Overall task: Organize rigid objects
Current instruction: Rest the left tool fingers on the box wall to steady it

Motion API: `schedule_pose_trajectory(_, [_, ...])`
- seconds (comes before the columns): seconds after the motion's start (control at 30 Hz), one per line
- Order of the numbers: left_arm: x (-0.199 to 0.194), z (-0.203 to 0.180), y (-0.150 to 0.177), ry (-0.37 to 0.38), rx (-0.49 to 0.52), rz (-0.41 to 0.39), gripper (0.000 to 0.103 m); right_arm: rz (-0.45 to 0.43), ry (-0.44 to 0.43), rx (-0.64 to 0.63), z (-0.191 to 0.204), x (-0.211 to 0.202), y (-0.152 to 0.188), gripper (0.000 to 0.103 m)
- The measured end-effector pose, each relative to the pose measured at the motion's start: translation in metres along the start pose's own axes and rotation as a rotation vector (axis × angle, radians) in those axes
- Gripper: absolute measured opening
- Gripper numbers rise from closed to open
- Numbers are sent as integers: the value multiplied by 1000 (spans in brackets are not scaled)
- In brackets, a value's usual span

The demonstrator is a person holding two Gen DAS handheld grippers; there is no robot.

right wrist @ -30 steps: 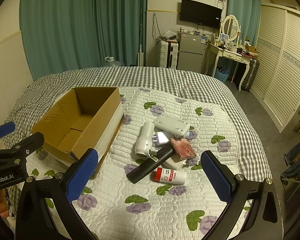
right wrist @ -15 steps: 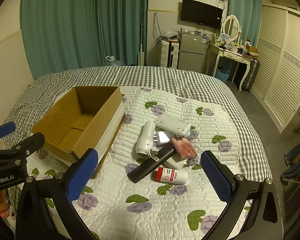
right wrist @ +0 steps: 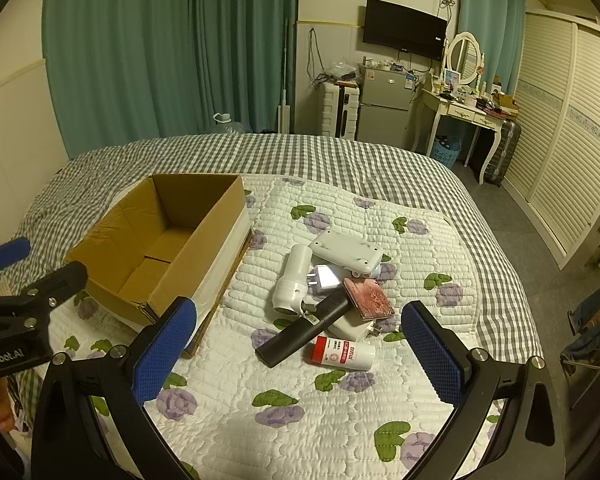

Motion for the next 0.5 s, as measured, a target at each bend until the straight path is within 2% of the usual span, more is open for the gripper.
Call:
schedule_pose_trajectory(0.17, [13,33,-7,-50,-2,13,100,-11,24,18,-16,-2,-4,103])
schedule_pose_trajectory(0.33, [49,72,-12,-158,1,71,99,1,43,58,-37,6,-1,103])
schedule_pose_trajectory(0.43, [73,84,-7,-173,-3,126,99,22,48,61,-43,17,3,103])
schedule_pose_trajectory(0.5, [89,87,-2,-153,-19,171,99,35,50,61,-44,24,4,103])
Point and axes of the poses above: each gripper's, at about its wrist camera, not at the fingertips, and x roughly the way its jaws point, z to its left, y to its underside, the point moved 5 cm from there along x, roughly the way its jaws point, and after that the axes turned 8 degrees about -y, right-handed, at the moved point
